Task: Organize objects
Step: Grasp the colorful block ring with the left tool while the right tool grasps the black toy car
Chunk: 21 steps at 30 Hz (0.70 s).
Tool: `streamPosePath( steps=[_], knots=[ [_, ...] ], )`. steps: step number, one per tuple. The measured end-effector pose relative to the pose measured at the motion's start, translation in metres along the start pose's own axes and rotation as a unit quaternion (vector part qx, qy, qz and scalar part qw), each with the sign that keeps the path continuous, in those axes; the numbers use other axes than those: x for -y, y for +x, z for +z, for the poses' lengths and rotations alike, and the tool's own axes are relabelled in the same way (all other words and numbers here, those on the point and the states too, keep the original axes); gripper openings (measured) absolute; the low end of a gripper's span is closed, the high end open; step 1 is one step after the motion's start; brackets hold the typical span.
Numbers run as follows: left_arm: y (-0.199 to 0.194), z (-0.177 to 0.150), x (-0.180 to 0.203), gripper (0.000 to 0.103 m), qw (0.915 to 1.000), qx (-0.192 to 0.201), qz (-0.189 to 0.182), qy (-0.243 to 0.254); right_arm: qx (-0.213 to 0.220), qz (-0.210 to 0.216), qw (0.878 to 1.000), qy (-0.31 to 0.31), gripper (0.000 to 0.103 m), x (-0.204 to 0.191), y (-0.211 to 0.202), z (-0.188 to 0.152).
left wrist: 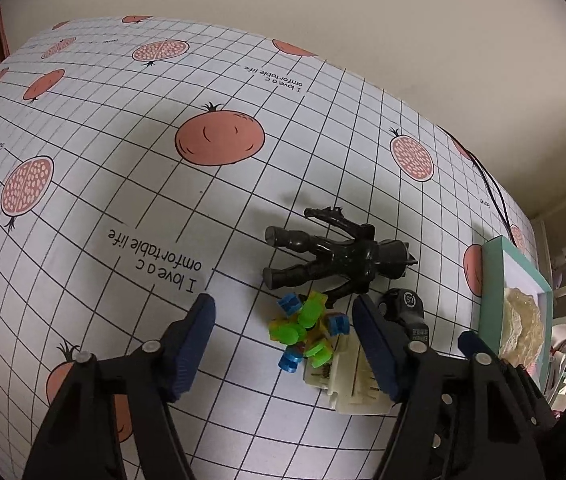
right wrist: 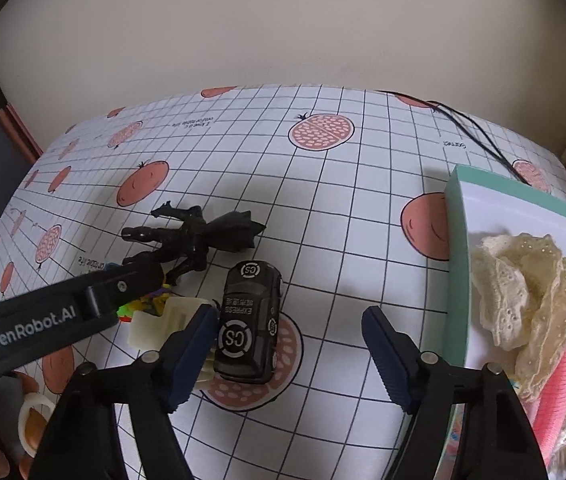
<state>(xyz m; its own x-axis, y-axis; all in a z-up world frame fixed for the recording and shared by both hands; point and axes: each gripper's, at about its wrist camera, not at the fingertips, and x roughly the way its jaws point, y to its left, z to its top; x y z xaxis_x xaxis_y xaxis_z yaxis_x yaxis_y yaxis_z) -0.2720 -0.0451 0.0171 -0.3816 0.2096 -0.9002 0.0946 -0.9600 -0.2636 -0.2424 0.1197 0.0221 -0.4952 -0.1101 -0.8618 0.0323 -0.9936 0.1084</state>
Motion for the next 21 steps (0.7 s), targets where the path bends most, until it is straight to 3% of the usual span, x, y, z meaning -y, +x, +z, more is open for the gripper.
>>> streamPosePath(
  steps=[12, 21],
  knots=[
    [0.009, -0.001, -0.004, 0.06, 1.0, 0.0, -0.005, -0.005, -0.01, 0.002, 1.0, -0.003, 0.068, -0.007, 0.009, -0.004],
    [0.009, 0.002, -0.008, 0.043, 0.9999, 0.006, -0.012, -0.008, -0.01, 0.005, 1.0, -0.016, 0.053, -0.015, 0.011, -0.005]
  ],
)
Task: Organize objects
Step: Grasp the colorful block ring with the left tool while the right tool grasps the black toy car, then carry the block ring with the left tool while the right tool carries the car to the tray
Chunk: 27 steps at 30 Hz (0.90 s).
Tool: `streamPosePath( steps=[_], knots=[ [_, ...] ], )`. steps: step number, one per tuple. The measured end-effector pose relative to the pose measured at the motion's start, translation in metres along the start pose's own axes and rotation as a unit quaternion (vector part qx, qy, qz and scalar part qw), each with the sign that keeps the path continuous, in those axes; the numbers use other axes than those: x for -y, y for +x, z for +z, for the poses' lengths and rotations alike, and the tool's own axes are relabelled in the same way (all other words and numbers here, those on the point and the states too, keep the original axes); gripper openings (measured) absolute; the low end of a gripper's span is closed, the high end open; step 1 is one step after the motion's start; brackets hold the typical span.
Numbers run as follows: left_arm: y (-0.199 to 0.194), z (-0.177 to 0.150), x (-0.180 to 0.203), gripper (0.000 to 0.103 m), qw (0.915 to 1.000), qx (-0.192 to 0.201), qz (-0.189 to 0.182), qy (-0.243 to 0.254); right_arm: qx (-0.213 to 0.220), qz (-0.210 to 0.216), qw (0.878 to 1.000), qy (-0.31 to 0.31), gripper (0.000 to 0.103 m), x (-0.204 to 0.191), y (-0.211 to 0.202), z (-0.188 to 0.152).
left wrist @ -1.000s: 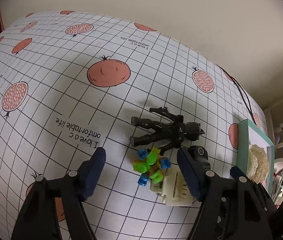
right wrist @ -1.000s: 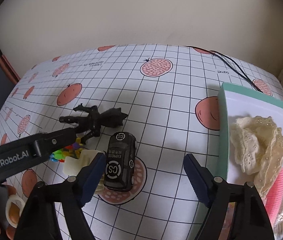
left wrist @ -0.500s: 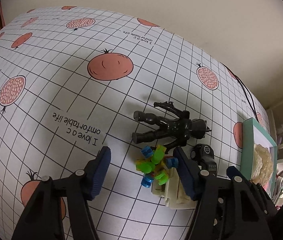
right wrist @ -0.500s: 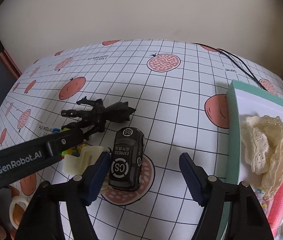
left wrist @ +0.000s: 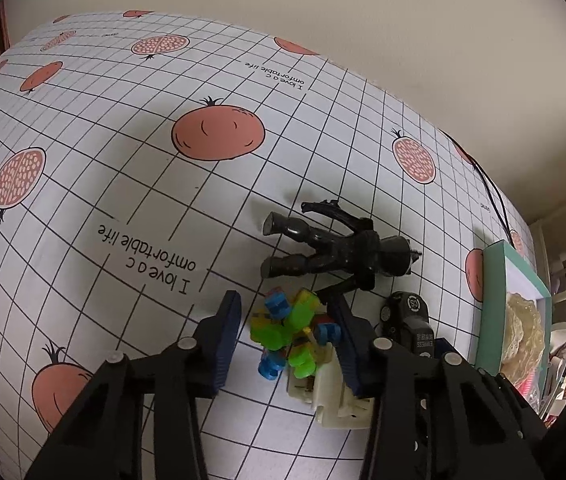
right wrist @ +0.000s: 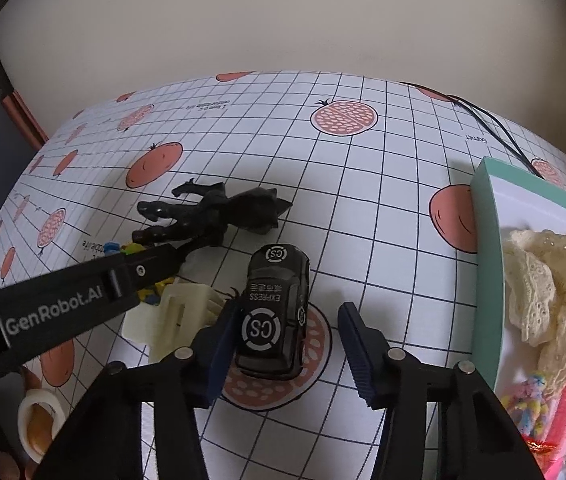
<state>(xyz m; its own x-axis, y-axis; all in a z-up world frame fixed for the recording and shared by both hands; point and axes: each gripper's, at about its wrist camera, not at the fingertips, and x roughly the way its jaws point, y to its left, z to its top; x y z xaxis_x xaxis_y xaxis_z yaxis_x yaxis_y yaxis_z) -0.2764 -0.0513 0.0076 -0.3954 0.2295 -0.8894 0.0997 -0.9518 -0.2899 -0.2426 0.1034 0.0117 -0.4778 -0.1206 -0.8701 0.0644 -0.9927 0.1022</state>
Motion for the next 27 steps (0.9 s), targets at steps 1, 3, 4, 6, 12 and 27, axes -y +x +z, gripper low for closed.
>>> streamPosePath(
  steps=[1, 3, 4, 6, 12, 27],
  knots=[
    [0.0, 0.0, 0.0, 0.04, 1.0, -0.001, 0.001, 0.001, 0.0, 0.002, 1.0, 0.0, 0.05, 0.0, 0.0, 0.0],
    [0.0, 0.0, 0.0, 0.04, 1.0, 0.0, 0.002, 0.002, 0.0, 0.005, 1.0, 0.002, 0.047, 0.0, -0.001, -0.001],
    [0.0, 0.0, 0.001, 0.04, 1.0, 0.0, 0.001, 0.001, 0.0, 0.006, 1.0, 0.004, 0.046, 0.001, -0.001, -0.001],
    [-0.001, -0.001, 0.001, 0.04, 1.0, 0.0, 0.002, 0.001, 0.0, 0.009, 1.0, 0.007, 0.04, 0.002, -0.001, -0.001],
    [-0.001, -0.001, 0.001, 0.039, 1.0, -0.007, 0.007, 0.0, 0.001, 0.016, 1.0, 0.019, 0.035, 0.007, -0.002, -0.001],
    [-0.016, 0.003, 0.001, 0.039, 0.9998, 0.004, 0.014, -0.011, 0.019, 0.037, 0.998, 0.047, 0.035, 0.02, -0.02, 0.003]
  ],
)
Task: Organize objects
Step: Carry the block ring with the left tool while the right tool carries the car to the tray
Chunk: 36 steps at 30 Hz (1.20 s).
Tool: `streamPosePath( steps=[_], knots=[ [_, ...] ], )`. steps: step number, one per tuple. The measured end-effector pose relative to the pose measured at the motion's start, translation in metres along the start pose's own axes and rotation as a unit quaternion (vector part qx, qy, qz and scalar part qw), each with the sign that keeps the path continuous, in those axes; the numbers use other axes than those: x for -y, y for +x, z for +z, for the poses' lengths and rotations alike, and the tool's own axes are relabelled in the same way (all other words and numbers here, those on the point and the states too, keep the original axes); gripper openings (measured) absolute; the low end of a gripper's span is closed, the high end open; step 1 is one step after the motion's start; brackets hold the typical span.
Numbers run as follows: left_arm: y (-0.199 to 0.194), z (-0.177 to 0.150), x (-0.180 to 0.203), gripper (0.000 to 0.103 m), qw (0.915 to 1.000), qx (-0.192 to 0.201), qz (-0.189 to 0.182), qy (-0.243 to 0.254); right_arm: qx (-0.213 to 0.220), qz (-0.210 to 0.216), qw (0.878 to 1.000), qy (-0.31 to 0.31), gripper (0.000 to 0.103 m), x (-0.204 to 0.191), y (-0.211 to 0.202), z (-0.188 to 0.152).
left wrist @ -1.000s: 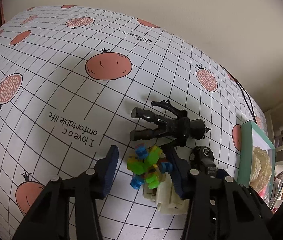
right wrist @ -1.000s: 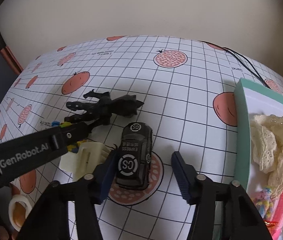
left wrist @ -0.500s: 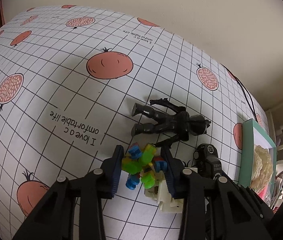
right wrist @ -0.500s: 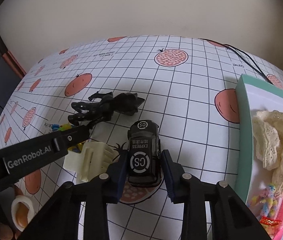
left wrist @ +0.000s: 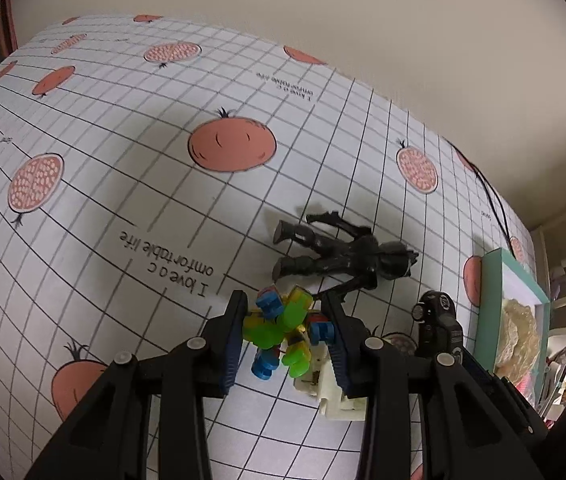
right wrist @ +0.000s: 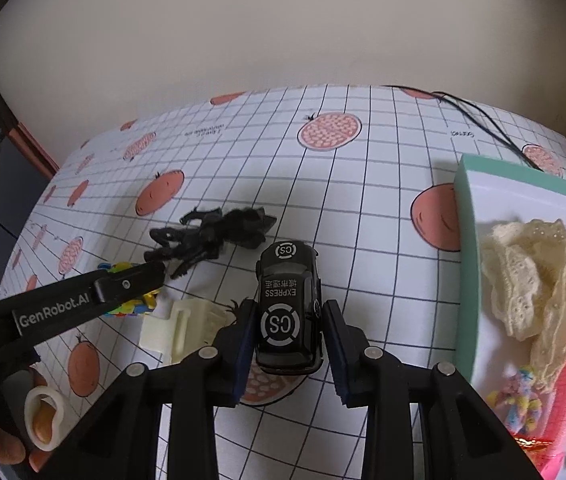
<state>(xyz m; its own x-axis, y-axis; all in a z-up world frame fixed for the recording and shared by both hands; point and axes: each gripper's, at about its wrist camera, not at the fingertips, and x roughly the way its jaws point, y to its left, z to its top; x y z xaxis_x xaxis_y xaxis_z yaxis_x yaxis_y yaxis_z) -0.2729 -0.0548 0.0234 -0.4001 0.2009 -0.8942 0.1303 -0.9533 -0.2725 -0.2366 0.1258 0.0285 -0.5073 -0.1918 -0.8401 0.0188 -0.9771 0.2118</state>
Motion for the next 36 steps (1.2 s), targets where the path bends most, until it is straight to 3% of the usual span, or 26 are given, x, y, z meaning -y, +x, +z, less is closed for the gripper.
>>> streamPosePath(
  steps=[10, 19, 36],
  knots=[
    [-0.028, 0.008, 0.01, 0.039, 0.9995, 0.03, -0.009, 0.003, 0.031, 0.005, 1.0, 0.002, 0.035, 0.005, -0.027, 0.012],
    [-0.053, 0.006, 0.045, 0.039, 0.9972, 0.06, -0.034, 0.03, 0.045, -0.011, 0.999, 0.015, 0.035, 0.027, -0.05, 0.016],
    [-0.059, -0.02, 0.116, 0.039, 0.9911, 0.064, -0.08, 0.085, 0.075, -0.041, 0.993, 0.085, 0.035, 0.101, -0.095, 0.015]
  ],
)
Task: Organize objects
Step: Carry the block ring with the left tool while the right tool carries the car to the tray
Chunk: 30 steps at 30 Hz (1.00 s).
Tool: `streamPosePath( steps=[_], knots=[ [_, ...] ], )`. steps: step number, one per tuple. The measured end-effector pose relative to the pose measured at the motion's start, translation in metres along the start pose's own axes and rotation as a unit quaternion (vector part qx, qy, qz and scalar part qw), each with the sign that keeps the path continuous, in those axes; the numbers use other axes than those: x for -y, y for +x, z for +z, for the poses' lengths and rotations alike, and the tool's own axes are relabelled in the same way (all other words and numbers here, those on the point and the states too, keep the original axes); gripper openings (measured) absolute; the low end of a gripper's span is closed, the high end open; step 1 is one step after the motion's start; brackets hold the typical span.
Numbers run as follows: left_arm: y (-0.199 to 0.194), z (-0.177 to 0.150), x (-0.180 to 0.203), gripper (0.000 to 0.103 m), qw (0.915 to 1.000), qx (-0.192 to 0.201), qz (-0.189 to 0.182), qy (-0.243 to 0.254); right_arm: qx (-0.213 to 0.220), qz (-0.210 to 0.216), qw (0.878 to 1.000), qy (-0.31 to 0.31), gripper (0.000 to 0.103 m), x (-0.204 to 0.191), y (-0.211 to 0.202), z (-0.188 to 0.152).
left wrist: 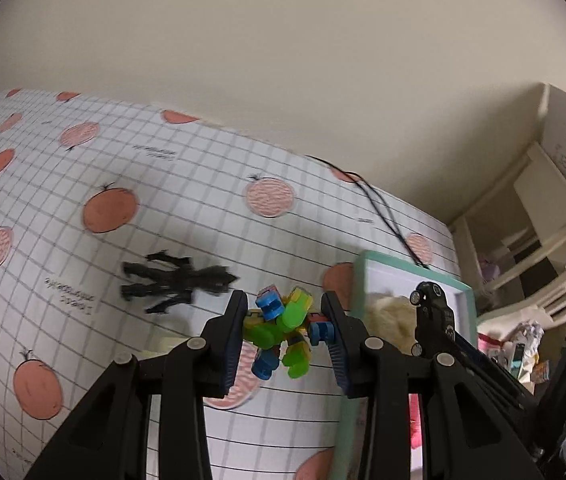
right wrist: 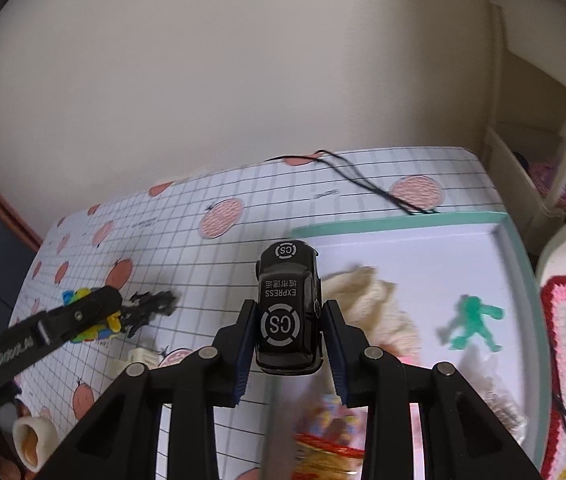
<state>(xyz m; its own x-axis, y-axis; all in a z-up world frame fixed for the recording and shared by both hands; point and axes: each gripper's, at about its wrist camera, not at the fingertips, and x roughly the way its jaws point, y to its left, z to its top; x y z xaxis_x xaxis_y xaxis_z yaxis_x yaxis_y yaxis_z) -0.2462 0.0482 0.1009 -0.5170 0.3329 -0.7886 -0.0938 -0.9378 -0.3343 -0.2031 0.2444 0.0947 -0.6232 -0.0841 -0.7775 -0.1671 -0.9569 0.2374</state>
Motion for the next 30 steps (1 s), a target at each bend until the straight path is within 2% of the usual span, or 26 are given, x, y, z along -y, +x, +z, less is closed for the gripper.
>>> streamPosePath(
  steps=[11, 19, 30],
  knots=[
    [0.018, -0.023, 0.059, 0.039, 0.9963, -0.016, -0.053, 0.065, 0.015, -0.021, 0.999, 0.04, 0.035, 0.045, -0.016, 0.008],
    [0.035, -0.039, 0.079, 0.039, 0.9923, -0.04, -0.068, 0.096, 0.01, -0.043, 0.997, 0.063, 0.035, 0.073, -0.013, 0.005],
    [0.06, -0.057, 0.089, 0.039, 0.9883, -0.067, -0.061, 0.122, -0.01, -0.06, 0.995, 0.077, 0.035, 0.094, 0.002, -0.004]
  ],
)
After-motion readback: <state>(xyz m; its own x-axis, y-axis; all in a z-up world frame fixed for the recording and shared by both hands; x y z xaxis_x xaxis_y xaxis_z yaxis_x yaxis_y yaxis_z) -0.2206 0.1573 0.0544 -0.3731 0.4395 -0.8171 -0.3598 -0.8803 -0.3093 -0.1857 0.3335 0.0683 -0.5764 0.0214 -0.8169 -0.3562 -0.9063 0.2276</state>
